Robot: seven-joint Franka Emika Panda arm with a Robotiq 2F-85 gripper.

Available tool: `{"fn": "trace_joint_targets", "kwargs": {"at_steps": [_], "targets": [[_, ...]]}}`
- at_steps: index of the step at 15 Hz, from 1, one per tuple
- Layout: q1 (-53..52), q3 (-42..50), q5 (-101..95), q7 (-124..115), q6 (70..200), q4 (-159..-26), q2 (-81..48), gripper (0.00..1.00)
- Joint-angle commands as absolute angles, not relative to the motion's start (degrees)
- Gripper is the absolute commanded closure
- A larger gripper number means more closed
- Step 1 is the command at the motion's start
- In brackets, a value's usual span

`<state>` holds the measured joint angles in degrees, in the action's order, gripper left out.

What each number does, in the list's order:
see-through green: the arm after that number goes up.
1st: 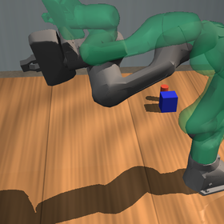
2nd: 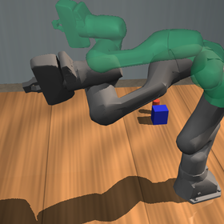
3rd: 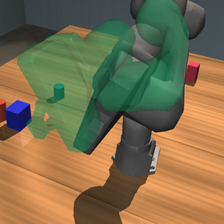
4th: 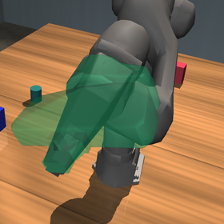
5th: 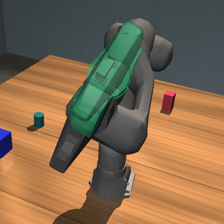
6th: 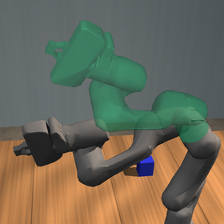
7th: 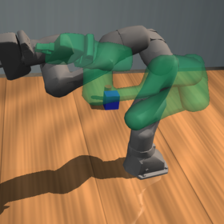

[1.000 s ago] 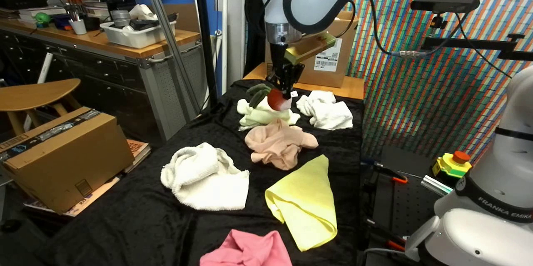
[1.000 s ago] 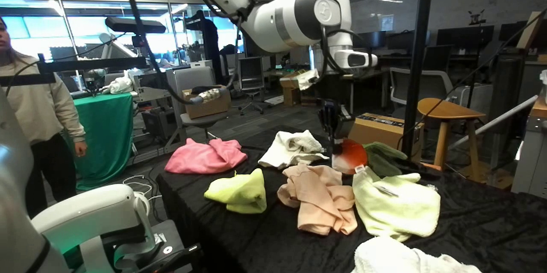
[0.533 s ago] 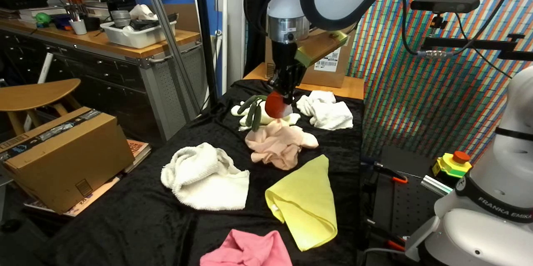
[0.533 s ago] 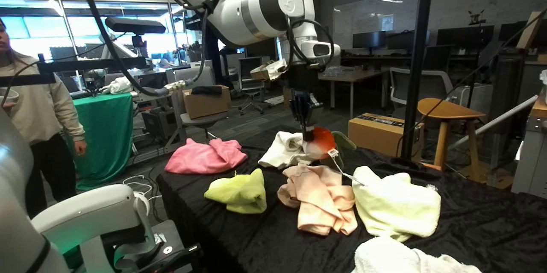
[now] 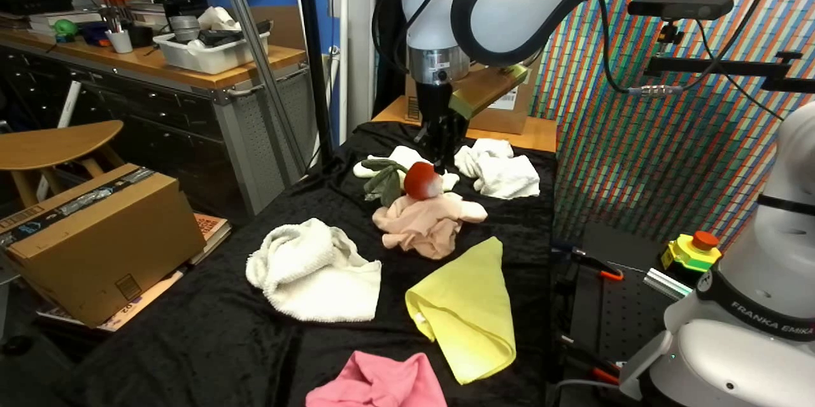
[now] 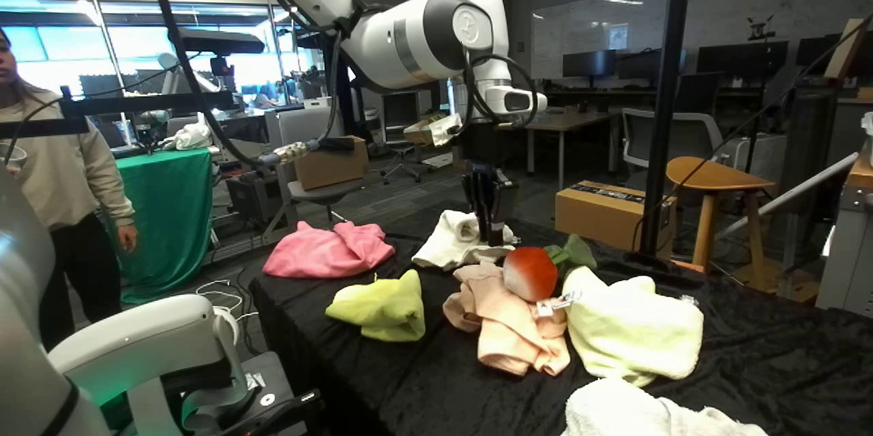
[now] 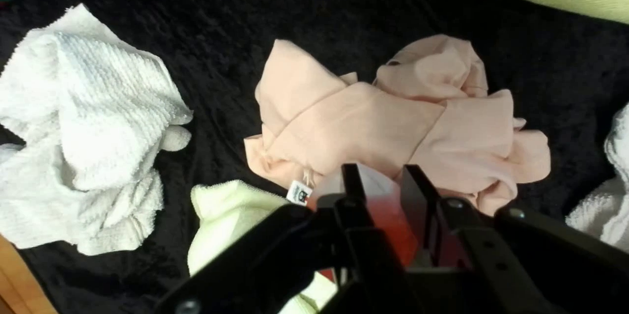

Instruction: Pick up the clothes and toy from the table and stack them on each other.

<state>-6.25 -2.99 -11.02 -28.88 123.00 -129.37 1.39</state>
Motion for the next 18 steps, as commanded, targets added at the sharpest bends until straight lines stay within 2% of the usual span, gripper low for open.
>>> {"fn": "trace_joint_targets", "kwargs": {"at_steps": [1,5,7,14,18], "targets": [[-5.09,-3.44,-11.25,-29.45,122.71,-129.12,1.58,0.40],[-3.79,-2.70,-12.04,-31.86,122.10,-130.97,4.52,0.10],[-2.58,-2.03,-11.96,-33.58,122.00,-132.59,6.85,0.00],[3.03,1.19,-8.91,-33.92,123.87,-139.38,12.37,0.00],[5.53,3.63,-6.94,-30.66,126.76,-141.82,10.82,0.00]]}}
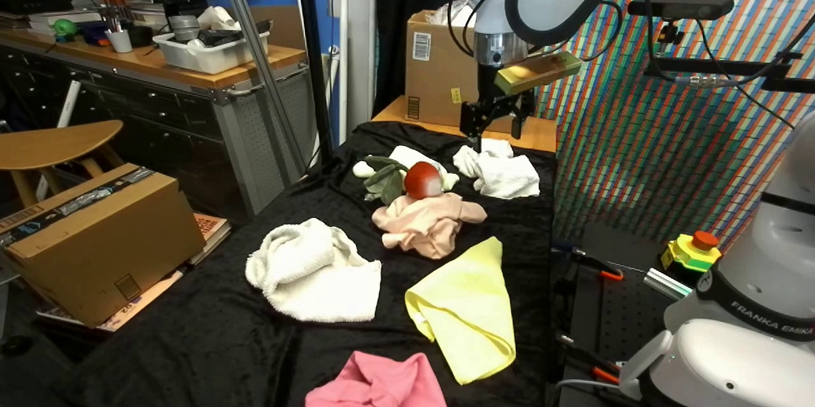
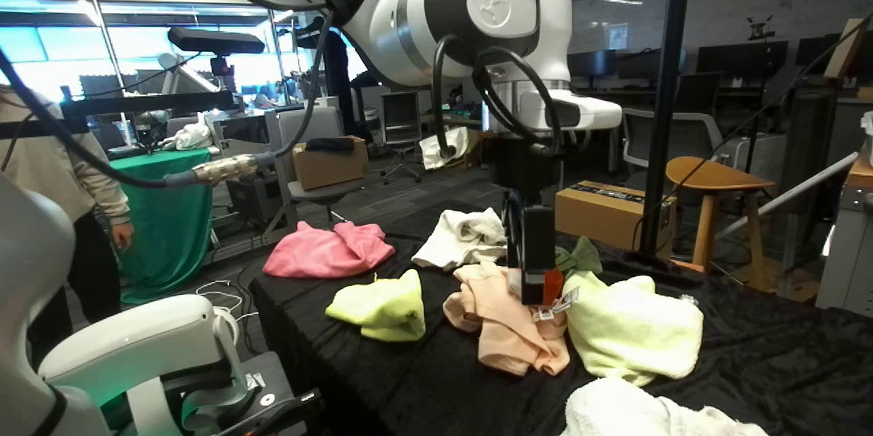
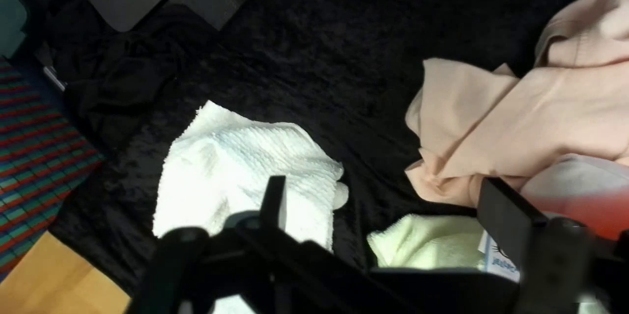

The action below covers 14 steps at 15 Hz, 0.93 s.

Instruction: Pick up the clothes and toy from the table and stack them on each other.

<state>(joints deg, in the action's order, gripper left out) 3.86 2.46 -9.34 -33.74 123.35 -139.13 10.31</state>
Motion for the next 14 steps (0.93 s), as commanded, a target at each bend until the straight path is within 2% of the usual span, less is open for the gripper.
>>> {"fn": "trace_joint_targets", "kwargs": {"at_steps": [1,14], "targets": [[6.01,4.26,-6.06,-29.39,127.84,-142.10,9.93,0.00],[9.05,9.18,0.53,-13.37,135.22,-138.03,-6.10,0.00]]}}
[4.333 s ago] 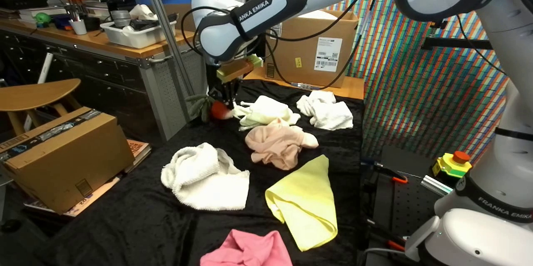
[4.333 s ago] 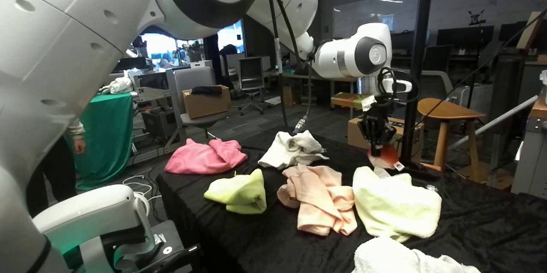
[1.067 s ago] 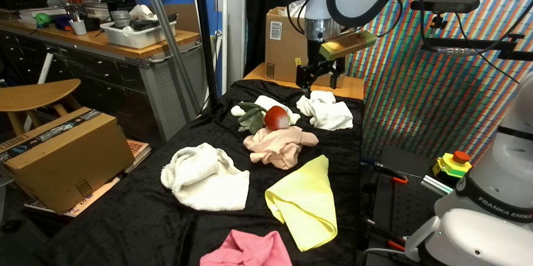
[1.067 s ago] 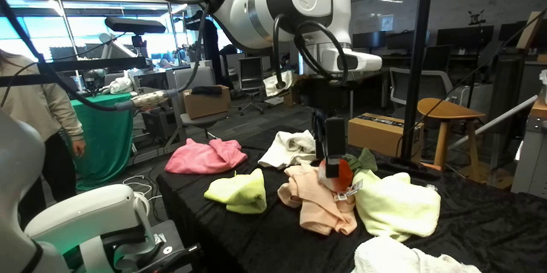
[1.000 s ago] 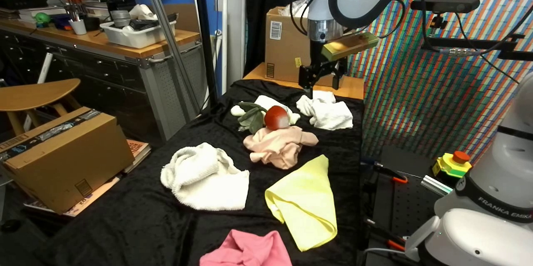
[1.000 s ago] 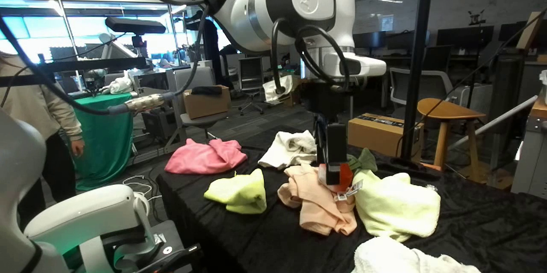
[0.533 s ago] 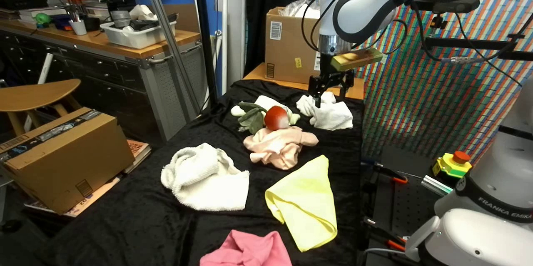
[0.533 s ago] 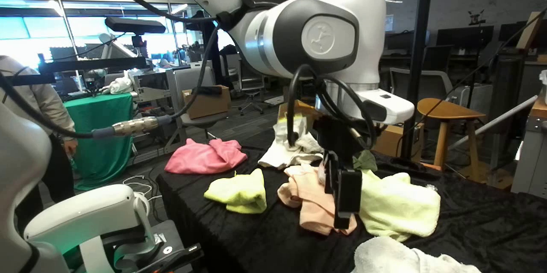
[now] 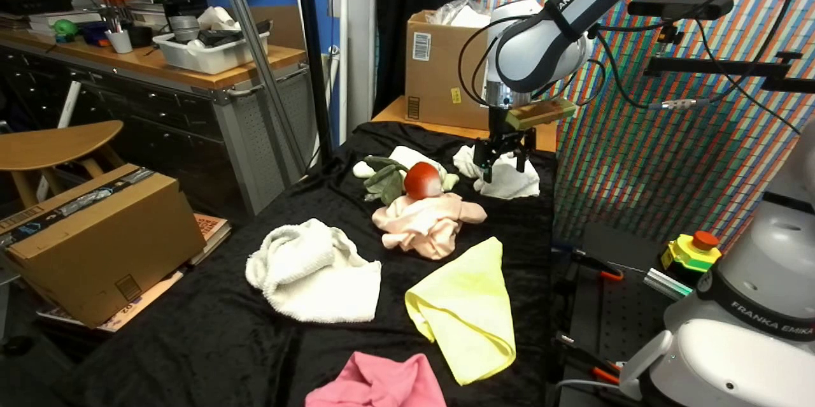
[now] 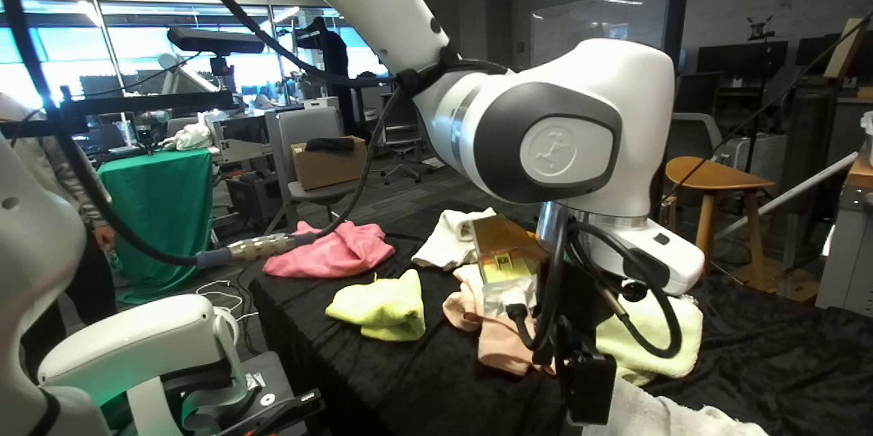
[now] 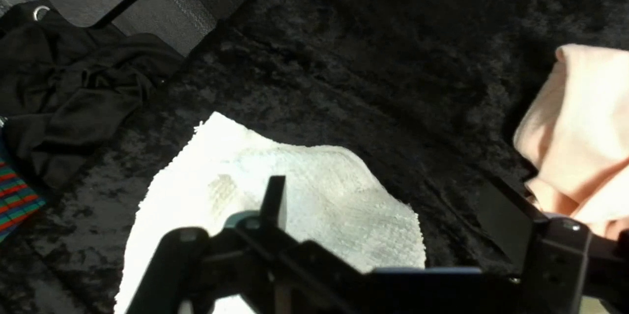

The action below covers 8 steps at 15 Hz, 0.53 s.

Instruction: Pick up the clothes and toy from the table and stack them on each other.

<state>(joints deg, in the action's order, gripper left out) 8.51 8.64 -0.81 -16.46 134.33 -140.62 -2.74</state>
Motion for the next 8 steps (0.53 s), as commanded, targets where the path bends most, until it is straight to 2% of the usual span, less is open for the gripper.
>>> {"fn": "trace_joint_targets", "kwargs": {"at_steps": [1,8], "targets": [[9.08,9.32,0.24,-13.08,135.62,-137.55,-7.13,0.00],[8.43,11.29,-4.00,-17.30,141.76,-134.92,-11.29,0.00]]}}
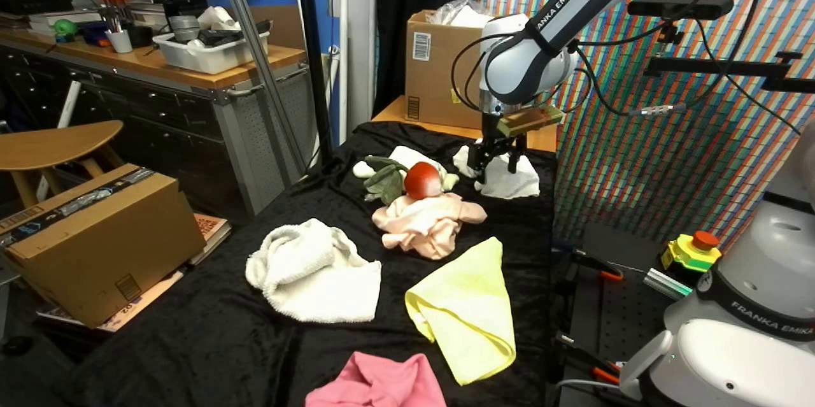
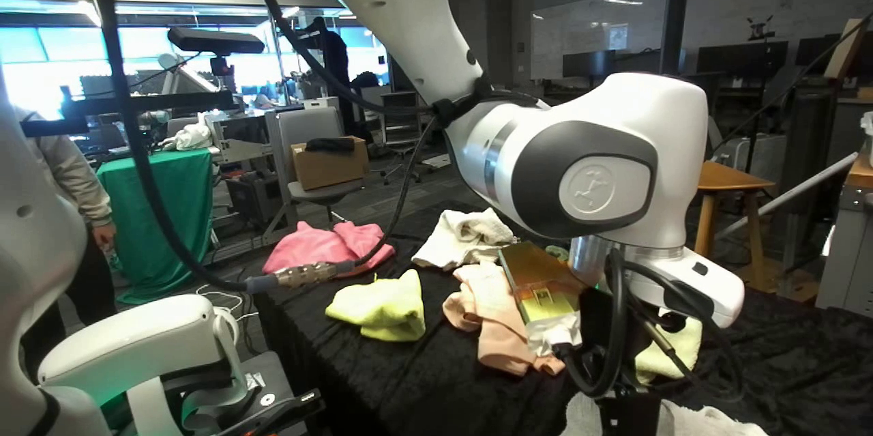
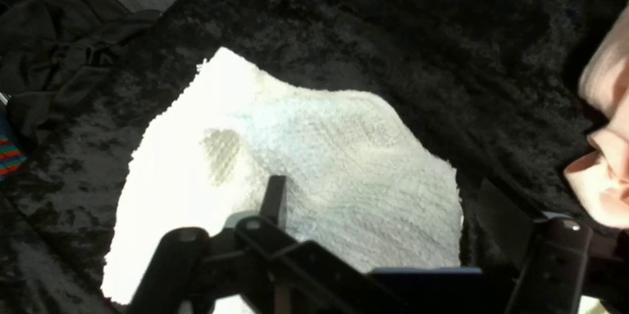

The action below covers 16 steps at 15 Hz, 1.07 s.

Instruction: Pick up the clothes and toy from the table and stack them on each other.

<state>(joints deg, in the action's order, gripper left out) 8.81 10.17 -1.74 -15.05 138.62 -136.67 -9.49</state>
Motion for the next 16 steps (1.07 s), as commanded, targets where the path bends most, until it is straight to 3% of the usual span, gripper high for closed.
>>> {"fn": "trace_joint_targets", "kwargs": {"at_steps": [1,7,8,10,16], "targets": [[8.17,11.68,-4.92,-18.53,142.80,-134.82,-11.58,0.00],[7.40,13.23,-8.92,-22.97,145.41,-134.40,-13.34,0.02],[7.36,13.34,-9.08,-23.25,145.52,-134.44,-13.48,0.21],[7.24,13.53,-9.15,-23.93,145.72,-134.58,-13.59,0.30],[7.14,13.54,-8.76,-24.71,145.57,-135.05,-13.15,0.79]]}}
